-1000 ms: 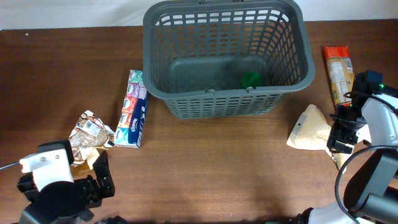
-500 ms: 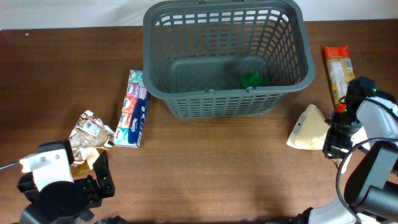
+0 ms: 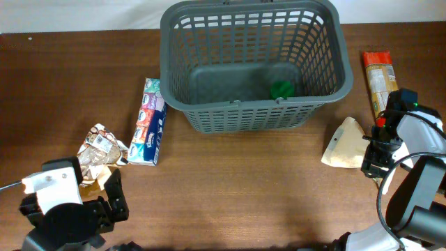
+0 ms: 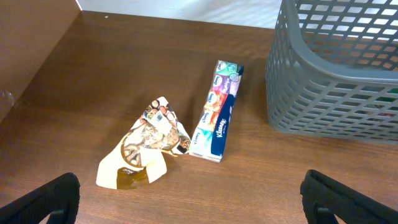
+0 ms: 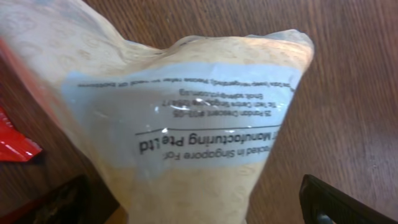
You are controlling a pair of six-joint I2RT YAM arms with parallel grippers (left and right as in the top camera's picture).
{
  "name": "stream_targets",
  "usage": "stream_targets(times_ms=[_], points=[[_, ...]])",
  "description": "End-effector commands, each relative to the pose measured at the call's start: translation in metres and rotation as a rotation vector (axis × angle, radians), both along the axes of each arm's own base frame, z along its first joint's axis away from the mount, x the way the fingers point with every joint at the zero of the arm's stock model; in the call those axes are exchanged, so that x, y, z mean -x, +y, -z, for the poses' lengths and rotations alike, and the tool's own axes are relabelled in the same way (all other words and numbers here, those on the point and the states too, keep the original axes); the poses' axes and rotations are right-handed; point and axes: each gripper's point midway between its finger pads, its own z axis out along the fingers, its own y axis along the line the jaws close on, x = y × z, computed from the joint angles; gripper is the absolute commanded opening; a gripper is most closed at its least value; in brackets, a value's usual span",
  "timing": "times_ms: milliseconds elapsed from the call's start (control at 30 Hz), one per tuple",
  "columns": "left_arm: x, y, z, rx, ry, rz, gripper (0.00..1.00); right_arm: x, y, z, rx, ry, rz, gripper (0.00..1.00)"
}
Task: Pack container
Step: 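Close the right gripper on the top of the cream paper bag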
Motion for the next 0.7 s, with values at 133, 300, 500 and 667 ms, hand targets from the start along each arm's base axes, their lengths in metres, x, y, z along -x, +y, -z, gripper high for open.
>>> stream_targets(times_ms=[133, 300, 500, 667], points=[[0.001, 0.0, -0.001, 0.005, -0.003, 0.004, 1.0, 0.003, -0.003, 0.006, 0.024, 0.013, 0.001, 0.99], [0.001, 0.0, -0.001, 0.005, -0.003, 0.004, 1.0, 0.005, -0.002, 0.012, 0.024, 0.012, 0.001, 0.99], [0.001, 0.0, -0.001, 0.005, -0.003, 0.004, 1.0, 0.002, -0.003, 0.013, 0.03, -0.001, 0.001, 0.99], [0.001, 0.0, -0.001, 0.005, -0.003, 0.004, 1.0, 0.002, -0.003, 0.015, 0.031, -0.002, 0.001, 0.99]])
